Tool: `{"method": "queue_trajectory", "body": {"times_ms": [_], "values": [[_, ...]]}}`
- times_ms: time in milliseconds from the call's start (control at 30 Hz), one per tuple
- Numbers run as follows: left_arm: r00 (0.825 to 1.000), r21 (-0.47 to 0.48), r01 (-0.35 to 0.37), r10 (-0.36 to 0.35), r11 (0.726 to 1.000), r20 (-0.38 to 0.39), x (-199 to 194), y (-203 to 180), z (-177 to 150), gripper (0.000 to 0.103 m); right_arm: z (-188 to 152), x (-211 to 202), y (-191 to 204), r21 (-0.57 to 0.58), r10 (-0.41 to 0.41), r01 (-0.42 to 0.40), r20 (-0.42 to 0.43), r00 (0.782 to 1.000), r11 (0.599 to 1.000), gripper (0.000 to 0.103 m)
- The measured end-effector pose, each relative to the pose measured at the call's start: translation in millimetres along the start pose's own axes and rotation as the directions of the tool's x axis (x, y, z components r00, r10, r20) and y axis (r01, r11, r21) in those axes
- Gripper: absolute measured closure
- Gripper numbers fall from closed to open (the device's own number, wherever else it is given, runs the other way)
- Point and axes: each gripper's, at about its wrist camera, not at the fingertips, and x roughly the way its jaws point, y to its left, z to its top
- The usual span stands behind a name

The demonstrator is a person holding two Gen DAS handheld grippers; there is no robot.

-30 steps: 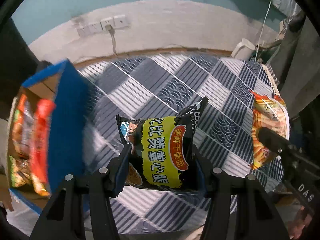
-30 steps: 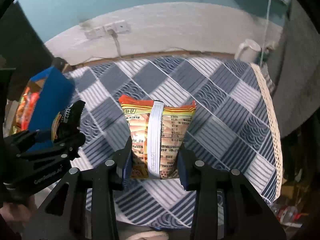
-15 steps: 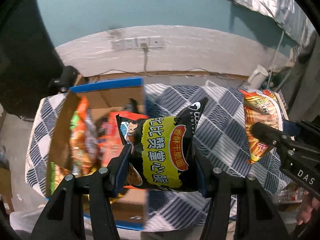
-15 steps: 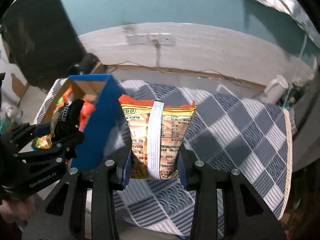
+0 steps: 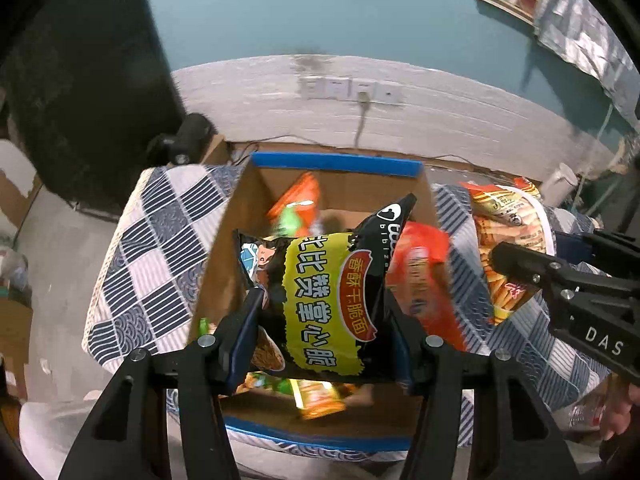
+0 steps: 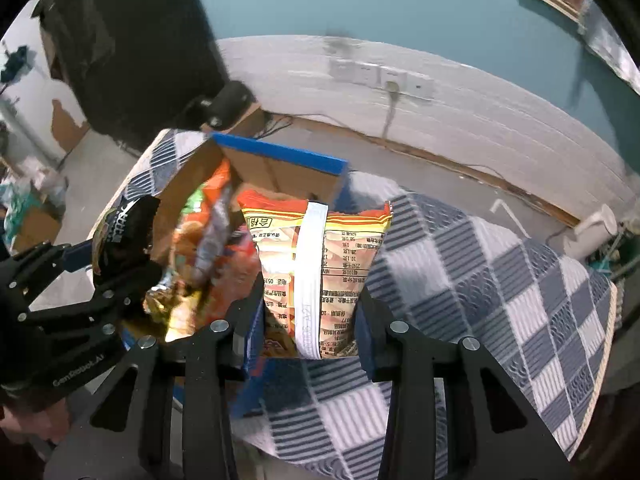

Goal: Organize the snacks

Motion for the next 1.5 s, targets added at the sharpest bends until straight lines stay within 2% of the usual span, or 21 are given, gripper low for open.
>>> {"method": "queue_trajectory", "body": {"times_ms": [233,433,500,533,567,633,667,733,933,1200,1267,1333,1367,1500], "values": [[0.999,-0.070,-0.005,0.002,0.998,-0.036,20,36,-6,0.045,14,32,37,-0.033,0.029,-0.031,-0.049,0.998,0.999,0.066],[0.999,-0.088,-0.015,0.011,0.996,-0.053,32,47,-8,0.043,22,47,53,-0.029,0.037,-0.039,-0.062,0.997,0.999,0.066],[0.997,-0.098,-0.021,0.014,0.995,-0.071,36,47,-8,0.043,25,48,53,-0.015,0.041,-0.042,-0.055,0.998,0.999,0.061],[0.997,-0.103,-0.028,0.020,0.994,-0.074,38,48,-8,0.042,25,48,53,-0.012,0.038,-0.038,-0.053,0.998,0.999,0.056],[0.997,-0.108,-0.031,0.023,0.994,-0.075,39,49,-8,0.041,26,48,53,-0.011,0.033,-0.034,-0.051,0.998,0.999,0.052],[0.998,-0.118,-0.021,0.013,0.993,-0.068,37,49,-8,0.033,27,45,53,-0.013,0.035,-0.035,-0.044,0.998,0.999,0.052],[0.998,-0.118,-0.019,0.012,0.993,-0.062,35,48,-8,0.026,28,44,53,-0.012,0.035,-0.035,-0.040,0.999,0.999,0.052],[0.999,-0.104,-0.022,0.018,0.994,-0.039,30,45,-7,0.021,28,38,51,-0.006,0.028,-0.028,-0.028,0.999,1.000,0.052],[0.999,-0.098,-0.005,0.002,0.995,-0.035,18,42,-12,0.021,23,18,45,0.022,0.015,-0.015,0.011,1.000,1.000,0.048],[1.000,-0.101,0.012,-0.010,0.995,0.020,-9,43,-19,0.021,16,-22,44,0.020,-0.024,0.022,0.091,0.996,1.000,0.044],[0.999,-0.099,0.015,-0.011,0.995,0.040,-17,42,-21,0.021,13,-33,43,0.025,-0.029,0.027,0.112,0.993,0.999,0.035],[0.998,-0.095,0.018,-0.013,0.995,0.057,-22,40,-22,0.020,9,-44,44,0.023,-0.037,0.034,0.137,0.990,0.999,0.031],[0.998,-0.094,0.019,-0.013,0.995,0.065,-25,39,-23,0.017,8,-48,45,0.019,-0.040,0.038,0.148,0.988,0.999,0.031],[0.995,-0.087,0.040,-0.032,0.995,0.091,-35,33,-25,0.016,1,-66,44,0.027,-0.042,0.038,0.180,0.983,0.999,0.031]]}}
